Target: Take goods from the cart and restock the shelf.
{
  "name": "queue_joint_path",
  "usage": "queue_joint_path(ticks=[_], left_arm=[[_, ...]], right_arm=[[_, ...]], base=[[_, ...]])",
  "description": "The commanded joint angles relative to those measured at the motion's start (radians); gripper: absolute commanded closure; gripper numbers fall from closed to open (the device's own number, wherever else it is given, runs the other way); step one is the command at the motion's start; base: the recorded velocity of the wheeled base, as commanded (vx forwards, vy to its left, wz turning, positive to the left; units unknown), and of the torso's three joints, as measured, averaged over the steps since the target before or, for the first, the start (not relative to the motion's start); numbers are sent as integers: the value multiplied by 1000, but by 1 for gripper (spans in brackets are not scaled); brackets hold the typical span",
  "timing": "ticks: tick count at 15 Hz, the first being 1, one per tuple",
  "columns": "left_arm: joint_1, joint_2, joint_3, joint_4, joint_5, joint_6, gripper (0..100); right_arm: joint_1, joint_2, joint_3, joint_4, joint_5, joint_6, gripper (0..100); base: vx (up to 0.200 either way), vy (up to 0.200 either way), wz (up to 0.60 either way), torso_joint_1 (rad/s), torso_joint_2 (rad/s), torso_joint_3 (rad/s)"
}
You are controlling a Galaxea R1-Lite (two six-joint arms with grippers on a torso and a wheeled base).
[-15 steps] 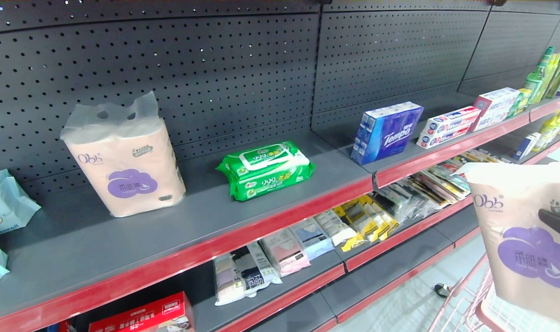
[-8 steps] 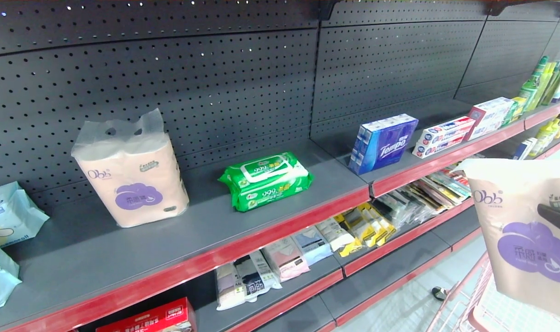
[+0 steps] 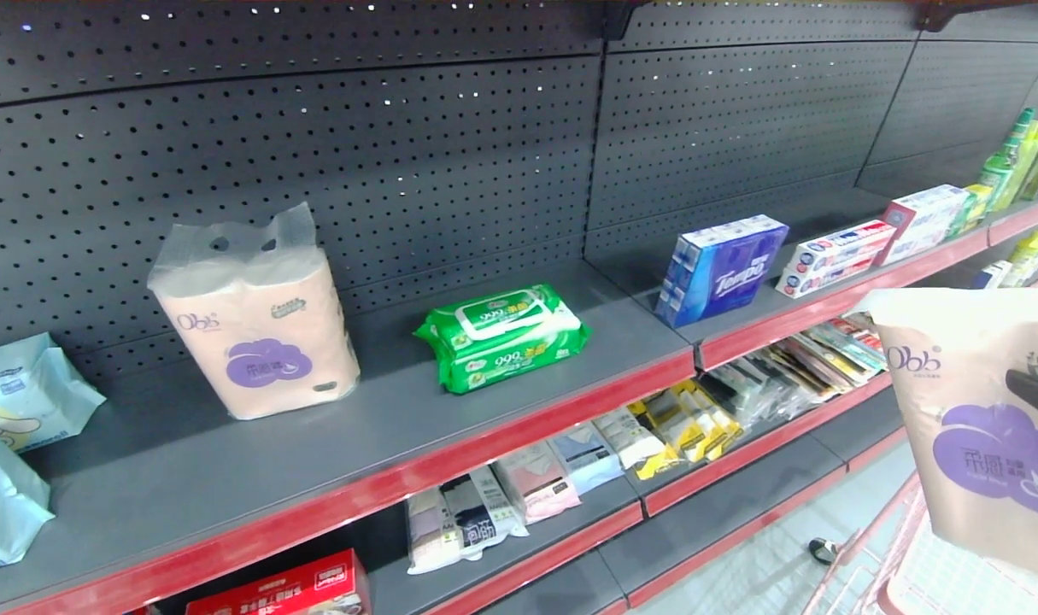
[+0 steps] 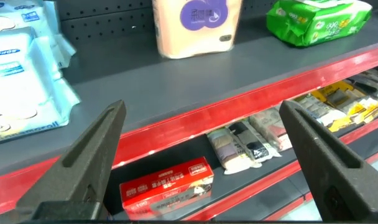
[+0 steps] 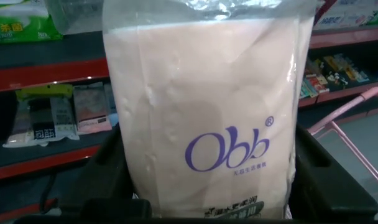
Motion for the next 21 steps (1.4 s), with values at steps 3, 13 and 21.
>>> queue_joint_path(ticks=[3, 13, 21], left_arm=[[0, 1, 0, 0, 1, 0, 0], [0, 1, 0, 0, -2, 3, 0], [-9, 451, -388, -11, -68, -20, 0]], right_arm=[[0, 10, 0, 0, 2, -2, 100], [-8, -3, 59, 0, 26, 44, 100], [-32, -102, 109, 0, 54, 53, 100]], base=[[0, 0, 600, 10, -1, 4], [0, 0, 180, 0, 1, 0], [0, 0, 0, 0, 0, 0]])
